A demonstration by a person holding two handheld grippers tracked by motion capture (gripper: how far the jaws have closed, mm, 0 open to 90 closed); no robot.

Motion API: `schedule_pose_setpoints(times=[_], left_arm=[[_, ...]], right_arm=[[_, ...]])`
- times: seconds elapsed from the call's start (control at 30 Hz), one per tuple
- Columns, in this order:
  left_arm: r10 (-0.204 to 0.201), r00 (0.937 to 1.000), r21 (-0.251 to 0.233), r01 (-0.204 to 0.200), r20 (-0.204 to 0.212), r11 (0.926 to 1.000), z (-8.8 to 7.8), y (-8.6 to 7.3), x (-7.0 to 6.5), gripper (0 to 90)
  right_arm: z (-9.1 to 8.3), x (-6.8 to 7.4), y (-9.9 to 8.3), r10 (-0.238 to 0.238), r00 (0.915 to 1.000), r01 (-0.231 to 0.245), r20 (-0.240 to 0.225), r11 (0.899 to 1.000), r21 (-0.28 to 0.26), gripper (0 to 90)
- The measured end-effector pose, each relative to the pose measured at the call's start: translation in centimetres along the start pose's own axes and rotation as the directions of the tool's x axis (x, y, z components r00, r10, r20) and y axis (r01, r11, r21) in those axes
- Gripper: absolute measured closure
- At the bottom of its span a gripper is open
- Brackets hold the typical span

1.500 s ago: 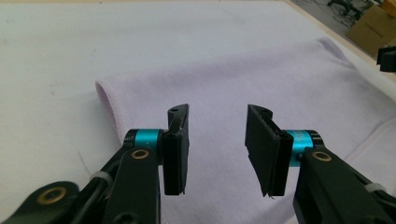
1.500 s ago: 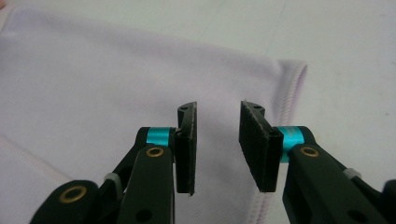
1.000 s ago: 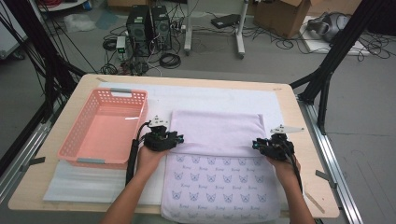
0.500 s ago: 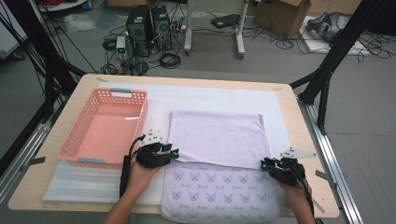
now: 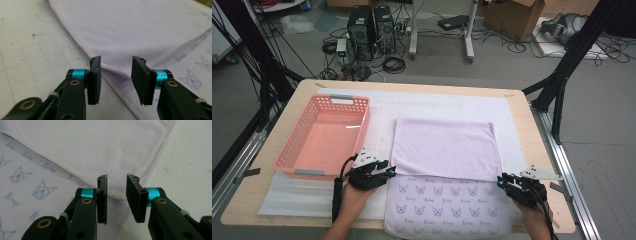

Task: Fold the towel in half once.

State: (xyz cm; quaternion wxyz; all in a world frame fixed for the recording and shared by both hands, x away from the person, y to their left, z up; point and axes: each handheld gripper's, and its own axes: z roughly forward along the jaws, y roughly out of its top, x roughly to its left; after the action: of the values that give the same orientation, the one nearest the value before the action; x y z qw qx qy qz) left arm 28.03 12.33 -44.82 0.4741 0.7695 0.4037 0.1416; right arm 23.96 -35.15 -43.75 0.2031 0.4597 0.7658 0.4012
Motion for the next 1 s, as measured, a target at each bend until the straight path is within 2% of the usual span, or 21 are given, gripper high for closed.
schedule_pose_setpoints(times=[0.13,0.2,0.27,0.37,0.47,0.53,0.67,0.77,0.87,0.93,1.0], left_arm=[[0.016,0.9999,0.019,-0.016,-0.007,0.9997,0.4,0.0,-0.5,62.5],[0.027,0.9990,0.031,-0.026,-0.035,0.9992,0.6,0.1,-0.7,62.5],[0.060,0.9964,0.049,-0.057,-0.060,0.9972,0.8,0.2,-1.1,63.0],[0.106,0.9905,0.087,-0.098,-0.088,0.9914,1.2,0.2,-1.6,68.9],[0.125,0.9882,0.088,-0.117,-0.089,0.9893,1.2,0.2,-1.8,79.7],[0.146,0.9843,0.094,-0.137,-0.099,0.9861,1.2,0.2,-1.9,86.1],[0.123,0.9886,0.079,-0.116,-0.086,0.9901,1.1,0.1,-1.8,87.4],[0.113,0.9908,0.061,-0.109,-0.074,0.9922,1.0,0.1,-1.6,87.6],[0.074,0.9958,0.032,-0.073,-0.053,0.9968,0.7,0.1,-1.4,87.7],[0.071,0.9963,0.021,-0.070,-0.049,0.9973,0.5,0.1,-1.4,87.6],[0.062,0.9974,0.005,-0.062,-0.038,0.9981,0.2,0.1,-1.4,87.7]], right_arm=[[-0.2,0.0,0.0,0.002,1.0000,-0.002,0.004,1.000,-0.003,68.5],[-0.4,-0.1,-0.1,0.006,0.9999,-0.006,0.010,1.000,-0.003,67.3],[-0.5,-0.3,-0.1,0.001,1.0000,-0.001,0.004,1.000,-0.020,63.8],[-0.8,-0.4,0.0,0.010,0.9999,-0.010,0.006,0.999,-0.041,59.5],[-1.0,-0.7,-0.1,0.031,0.9990,-0.029,0.032,0.999,-0.043,58.5],[-1.2,-0.9,-0.2,0.049,0.9976,-0.047,0.048,0.998,-0.040,60.1],[-1.4,-1.1,-0.3,0.065,0.9972,-0.063,0.037,0.997,-0.048,62.7],[-0.7,-0.7,-0.2,0.080,0.9966,-0.080,0.016,0.996,-0.040,62.1],[0.8,0.0,0.0,0.035,0.9992,-0.035,0.022,0.999,0.013,63.2],[1.7,0.3,-0.1,0.018,0.9992,-0.020,0.035,0.998,0.061,66.5],[1.8,0.5,0.0,-0.020,0.9989,0.017,0.043,0.998,0.067,76.1]])
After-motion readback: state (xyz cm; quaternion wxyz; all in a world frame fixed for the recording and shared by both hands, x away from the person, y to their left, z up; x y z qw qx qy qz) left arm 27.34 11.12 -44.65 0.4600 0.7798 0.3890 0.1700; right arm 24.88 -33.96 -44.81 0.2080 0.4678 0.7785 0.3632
